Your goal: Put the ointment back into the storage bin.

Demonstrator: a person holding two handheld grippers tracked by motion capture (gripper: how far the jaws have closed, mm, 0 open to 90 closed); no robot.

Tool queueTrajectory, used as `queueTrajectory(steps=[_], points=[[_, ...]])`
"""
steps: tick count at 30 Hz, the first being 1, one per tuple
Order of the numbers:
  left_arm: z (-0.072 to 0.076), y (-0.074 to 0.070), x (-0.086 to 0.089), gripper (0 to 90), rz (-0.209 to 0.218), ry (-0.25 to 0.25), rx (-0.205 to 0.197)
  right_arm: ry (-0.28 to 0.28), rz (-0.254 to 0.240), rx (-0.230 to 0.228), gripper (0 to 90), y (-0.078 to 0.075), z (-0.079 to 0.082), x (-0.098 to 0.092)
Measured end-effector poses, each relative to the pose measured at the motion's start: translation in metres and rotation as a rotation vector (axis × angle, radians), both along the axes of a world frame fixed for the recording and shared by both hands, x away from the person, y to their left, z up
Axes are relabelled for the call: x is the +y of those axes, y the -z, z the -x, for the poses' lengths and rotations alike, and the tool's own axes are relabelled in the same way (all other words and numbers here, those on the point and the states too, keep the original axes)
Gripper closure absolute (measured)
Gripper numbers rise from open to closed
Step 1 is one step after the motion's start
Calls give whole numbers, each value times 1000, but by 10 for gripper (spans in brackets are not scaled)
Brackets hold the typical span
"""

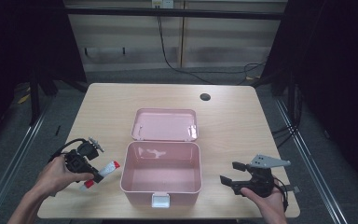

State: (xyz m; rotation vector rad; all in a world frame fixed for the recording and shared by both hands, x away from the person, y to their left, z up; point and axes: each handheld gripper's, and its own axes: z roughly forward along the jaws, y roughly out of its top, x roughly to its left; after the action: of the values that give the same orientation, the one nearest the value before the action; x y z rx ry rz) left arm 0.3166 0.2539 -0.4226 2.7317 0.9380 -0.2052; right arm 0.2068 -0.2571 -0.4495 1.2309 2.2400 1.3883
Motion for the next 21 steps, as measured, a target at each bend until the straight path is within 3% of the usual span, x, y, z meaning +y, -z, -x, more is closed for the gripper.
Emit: queueTrajectory(steps=[7,14,18,21], points=[[1,-12,5,708,34,31,-4,-5,2,-3,221,0,0,0],[1,-18,9,708,49,27,-7,-3,3,0,220,0,0,0],[-1,-24,11,709,57,-10,-4,-4,2,-2,220,0,0,0],[-1,-29,12,708,72,14,-4,-7,1,-2,214,0,0,0]])
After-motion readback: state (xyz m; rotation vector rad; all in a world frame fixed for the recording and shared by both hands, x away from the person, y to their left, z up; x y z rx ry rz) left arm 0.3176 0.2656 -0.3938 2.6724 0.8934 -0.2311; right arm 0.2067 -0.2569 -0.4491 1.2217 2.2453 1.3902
